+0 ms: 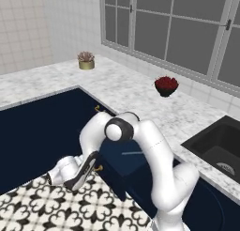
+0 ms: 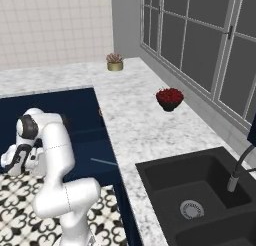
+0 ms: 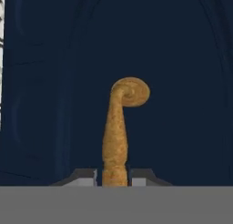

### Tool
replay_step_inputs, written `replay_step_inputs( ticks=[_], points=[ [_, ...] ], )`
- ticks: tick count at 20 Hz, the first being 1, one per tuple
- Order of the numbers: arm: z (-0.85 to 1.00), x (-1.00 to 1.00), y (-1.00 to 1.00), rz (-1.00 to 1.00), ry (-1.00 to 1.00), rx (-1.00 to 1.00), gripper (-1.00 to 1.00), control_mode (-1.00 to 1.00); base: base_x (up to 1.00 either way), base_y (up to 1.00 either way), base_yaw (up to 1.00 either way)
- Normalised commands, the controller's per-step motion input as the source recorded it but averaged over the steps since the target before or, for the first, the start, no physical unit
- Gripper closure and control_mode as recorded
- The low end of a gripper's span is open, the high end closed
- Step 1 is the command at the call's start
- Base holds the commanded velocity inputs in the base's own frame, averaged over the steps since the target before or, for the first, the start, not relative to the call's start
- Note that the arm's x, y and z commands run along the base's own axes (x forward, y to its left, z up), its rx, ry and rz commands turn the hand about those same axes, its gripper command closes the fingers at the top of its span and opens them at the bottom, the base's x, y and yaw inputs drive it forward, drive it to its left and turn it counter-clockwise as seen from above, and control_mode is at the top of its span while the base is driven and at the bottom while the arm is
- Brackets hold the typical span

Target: Take a straw from the drawer in front and place it inside the glass cup on the dining counter.

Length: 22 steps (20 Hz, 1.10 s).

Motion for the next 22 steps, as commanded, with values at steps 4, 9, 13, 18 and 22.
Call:
replay_step_inputs(
  ticks=[4,9,13,18,22],
  points=[
    [0.37,-0.66,0.4,0.0,0.01,0.04,-1.0,-1.0,0.0,0.0,0.0],
    [0.97,-0.59,-0.1,0.0,0.01,0.29,-1.0,-1.0,0.0,0.0,0.0],
    [1.0,-0.15,-0.79,0.0,0.03,0.54,-1.0,-1.0,0.0,0.0,0.0],
    [1.0,0.07,-1.0,0.0,0.1,0.56,-1.0,-1.0,0.0,0.0,0.0],
    [0.96,0.39,-1.0,0.0,0.2,0.58,-1.0,-1.0,0.0,0.0,0.0]
  ],
)
